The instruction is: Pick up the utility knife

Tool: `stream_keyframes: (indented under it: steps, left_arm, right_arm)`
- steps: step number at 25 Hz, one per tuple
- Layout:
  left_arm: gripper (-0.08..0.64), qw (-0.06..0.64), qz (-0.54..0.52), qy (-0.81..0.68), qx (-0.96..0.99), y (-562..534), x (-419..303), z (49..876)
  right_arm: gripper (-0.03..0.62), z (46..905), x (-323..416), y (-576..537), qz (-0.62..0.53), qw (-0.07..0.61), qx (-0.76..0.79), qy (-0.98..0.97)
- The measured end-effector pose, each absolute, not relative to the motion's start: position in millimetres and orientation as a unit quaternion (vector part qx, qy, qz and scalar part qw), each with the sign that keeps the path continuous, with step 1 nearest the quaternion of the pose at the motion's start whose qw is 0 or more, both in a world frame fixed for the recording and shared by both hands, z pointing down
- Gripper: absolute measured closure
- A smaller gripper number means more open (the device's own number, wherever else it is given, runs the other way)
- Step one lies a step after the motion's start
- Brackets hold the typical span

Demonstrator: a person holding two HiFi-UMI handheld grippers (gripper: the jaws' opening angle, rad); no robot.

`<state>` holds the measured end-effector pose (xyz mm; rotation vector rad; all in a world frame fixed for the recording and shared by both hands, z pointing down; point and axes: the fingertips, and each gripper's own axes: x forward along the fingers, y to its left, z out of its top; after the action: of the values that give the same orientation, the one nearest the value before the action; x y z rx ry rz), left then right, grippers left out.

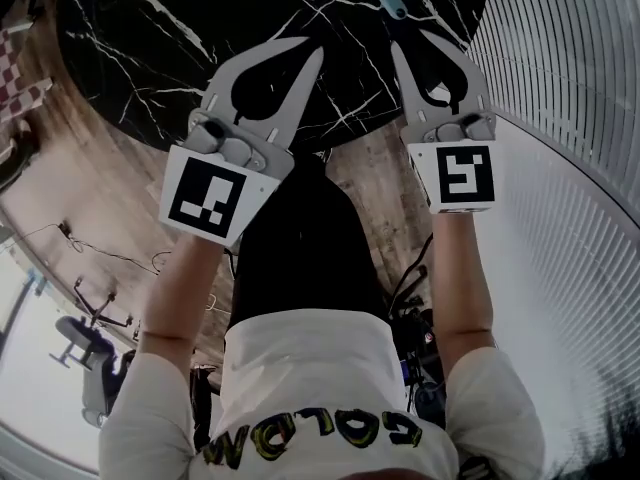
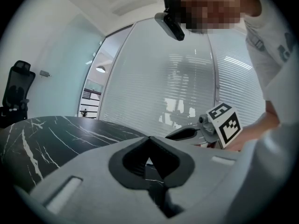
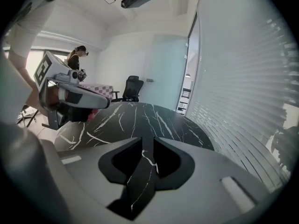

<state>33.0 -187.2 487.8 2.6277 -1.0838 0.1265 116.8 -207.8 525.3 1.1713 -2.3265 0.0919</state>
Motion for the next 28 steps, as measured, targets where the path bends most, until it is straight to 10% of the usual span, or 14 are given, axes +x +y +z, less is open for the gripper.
stream_keyframes:
  steps: [28]
  left_arm:
    - [0.559, 0.180, 0.010, -0.372, 0.911, -208, 38, 571]
  right_arm:
    - [0.451, 640, 135, -264, 0.051, 0.370, 0.411, -0.831]
